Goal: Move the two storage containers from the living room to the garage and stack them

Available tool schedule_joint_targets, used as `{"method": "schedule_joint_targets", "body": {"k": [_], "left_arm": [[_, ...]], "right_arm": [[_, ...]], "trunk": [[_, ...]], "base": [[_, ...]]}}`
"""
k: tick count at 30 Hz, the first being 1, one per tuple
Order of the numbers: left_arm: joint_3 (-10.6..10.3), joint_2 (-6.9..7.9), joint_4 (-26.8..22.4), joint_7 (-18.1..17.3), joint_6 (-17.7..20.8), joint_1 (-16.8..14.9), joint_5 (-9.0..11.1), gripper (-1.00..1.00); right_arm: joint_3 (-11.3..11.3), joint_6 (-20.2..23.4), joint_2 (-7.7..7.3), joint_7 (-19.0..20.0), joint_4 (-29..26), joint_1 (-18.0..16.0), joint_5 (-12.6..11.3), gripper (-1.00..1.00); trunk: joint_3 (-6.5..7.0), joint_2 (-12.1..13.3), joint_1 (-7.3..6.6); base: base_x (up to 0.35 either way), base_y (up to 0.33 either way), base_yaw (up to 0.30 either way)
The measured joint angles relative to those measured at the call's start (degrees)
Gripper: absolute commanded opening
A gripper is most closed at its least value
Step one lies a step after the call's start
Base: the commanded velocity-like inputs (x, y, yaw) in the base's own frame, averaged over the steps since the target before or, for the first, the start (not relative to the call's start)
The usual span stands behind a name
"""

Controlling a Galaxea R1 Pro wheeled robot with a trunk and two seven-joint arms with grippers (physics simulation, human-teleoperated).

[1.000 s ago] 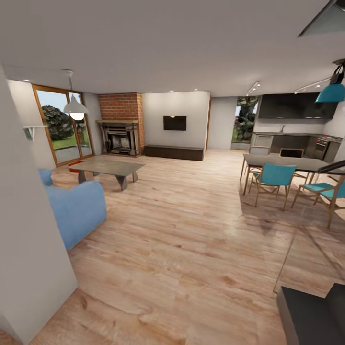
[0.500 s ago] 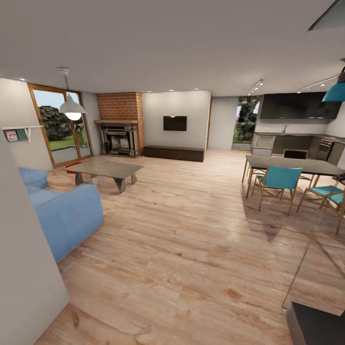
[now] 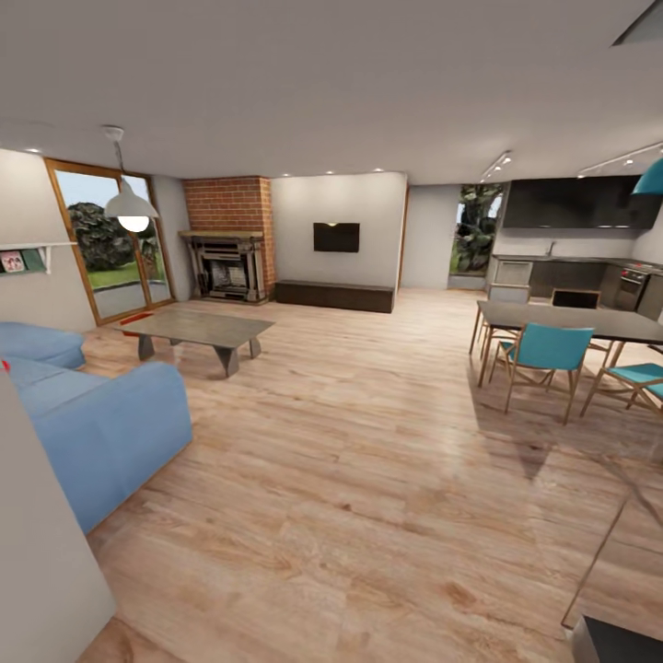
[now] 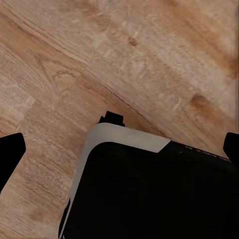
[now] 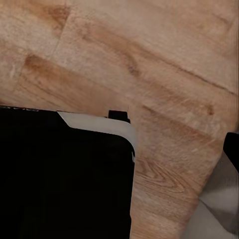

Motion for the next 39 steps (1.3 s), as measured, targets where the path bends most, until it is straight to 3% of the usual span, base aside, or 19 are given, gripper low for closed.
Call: {"method": "schedule_joint_targets", "body": {"k": [39], "left_arm": [[-0.03, 0.00, 0.00, 0.00, -0.07, 0.00, 0.00, 1.00]], "right_arm": [[-0.35, -0.44, 0.35, -0.04, 0.00, 0.02, 0.01, 1.00]], "trunk": [[0.00, -0.01, 0.00]], "base": [[0.323, 0.000, 0.000]]}}
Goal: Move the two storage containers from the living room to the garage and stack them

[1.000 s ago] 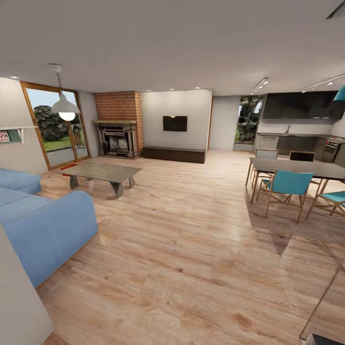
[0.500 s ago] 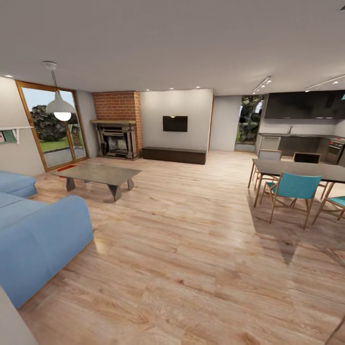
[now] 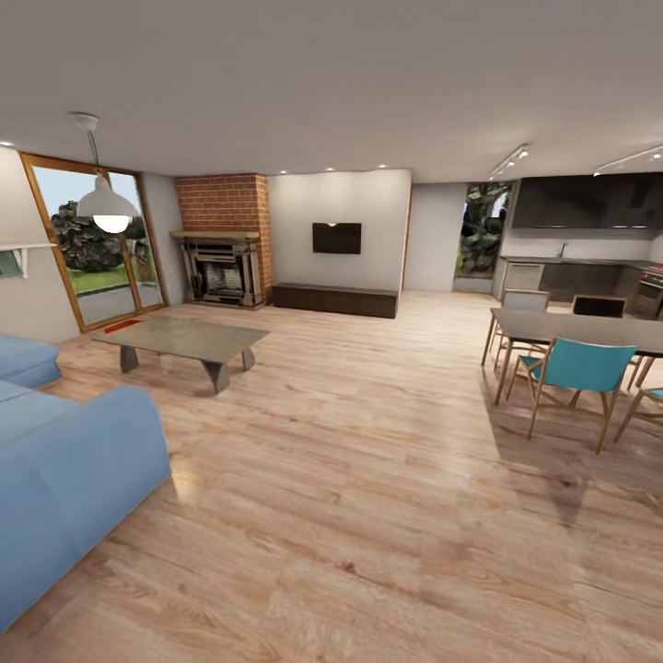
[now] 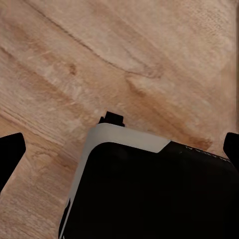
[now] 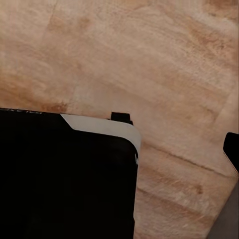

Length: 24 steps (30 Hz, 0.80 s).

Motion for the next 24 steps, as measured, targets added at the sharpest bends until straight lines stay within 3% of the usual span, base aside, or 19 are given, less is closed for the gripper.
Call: {"method": "schedule_joint_targets", "body": {"k": [24], "left_arm": [[0.04, 0.00, 0.00, 0.00, 0.06, 0.00, 0.00, 1.00]], "right_arm": [[0.00, 0.00, 0.00, 0.00, 0.00, 0.00, 0.01, 1.00]], "trunk": [[0.00, 0.00, 0.00]], "base": [[0.323, 0.000, 0.000]]}}
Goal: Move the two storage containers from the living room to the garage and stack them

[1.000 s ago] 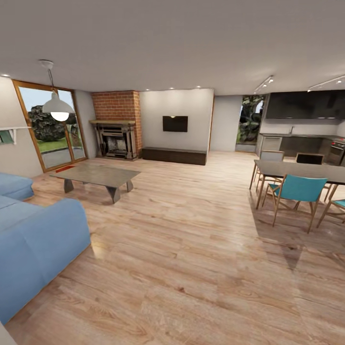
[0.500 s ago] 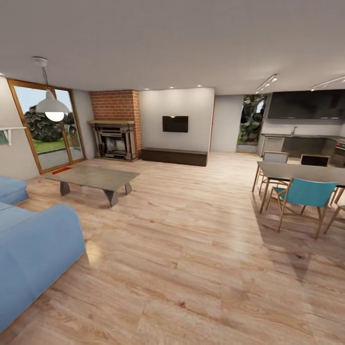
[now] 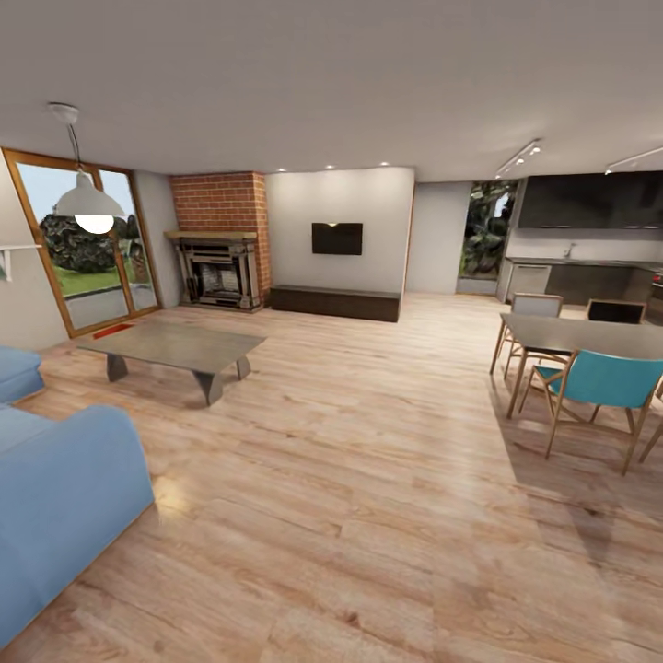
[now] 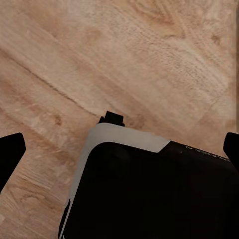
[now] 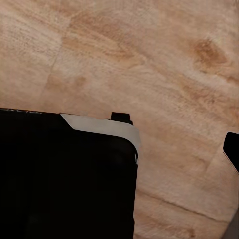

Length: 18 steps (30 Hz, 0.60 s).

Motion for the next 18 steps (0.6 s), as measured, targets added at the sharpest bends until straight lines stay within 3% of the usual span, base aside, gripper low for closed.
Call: {"method": "schedule_joint_targets", "body": {"k": [18], "left_arm": [[-0.04, 0.00, 0.00, 0.00, -0.05, 0.00, 0.00, 1.00]], "right_arm": [[0.00, 0.00, 0.00, 0.00, 0.00, -0.02, 0.00, 1.00]], "trunk": [[0.00, 0.00, 0.00]], "base": [[0.323, 0.000, 0.000]]}}
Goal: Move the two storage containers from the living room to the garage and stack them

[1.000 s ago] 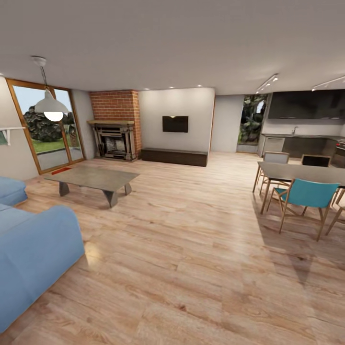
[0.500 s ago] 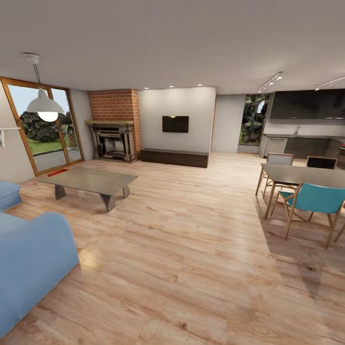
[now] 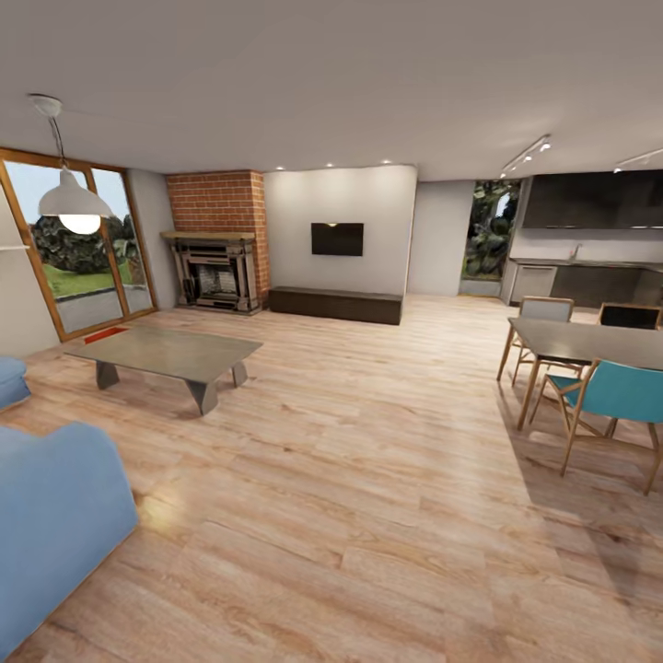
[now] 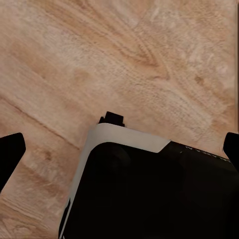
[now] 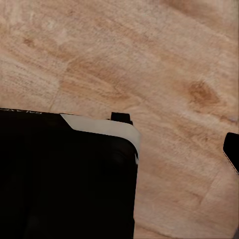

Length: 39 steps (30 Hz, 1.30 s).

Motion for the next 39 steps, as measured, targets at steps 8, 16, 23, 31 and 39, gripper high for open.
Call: {"method": "schedule_joint_targets", "body": {"k": [8, 16, 23, 31, 39], "left_arm": [[0.00, 0.00, 0.00, 0.00, -0.01, 0.00, 0.00, 1.00], [0.00, 0.00, 0.00, 0.00, 0.03, 0.00, 0.00, 1.00], [0.00, 0.00, 0.00, 0.00, 0.06, 0.00, 0.00, 1.00], [0.00, 0.00, 0.00, 0.00, 0.03, 0.00, 0.00, 1.00], [0.00, 0.00, 0.00, 0.00, 0.02, 0.00, 0.00, 1.00]], "right_arm": [[0.00, 0.00, 0.00, 0.00, 0.00, 0.03, 0.00, 1.00], [0.00, 0.00, 0.00, 0.00, 0.00, 0.01, 0.00, 1.00], [0.00, 0.00, 0.00, 0.00, 0.00, 0.00, -0.01, 1.00], [0.00, 0.00, 0.00, 0.00, 0.00, 0.02, 0.00, 1.00], [0.00, 0.00, 0.00, 0.00, 0.00, 0.00, -0.01, 1.00]], "trunk": [[0.00, 0.00, 0.00], [0.00, 0.00, 0.00], [0.00, 0.00, 0.00], [0.00, 0.00, 0.00], [0.00, 0.00, 0.00]], "base": [[0.323, 0.000, 0.000], [0.323, 0.000, 0.000], [0.323, 0.000, 0.000], [0.323, 0.000, 0.000], [0.323, 0.000, 0.000]]}}
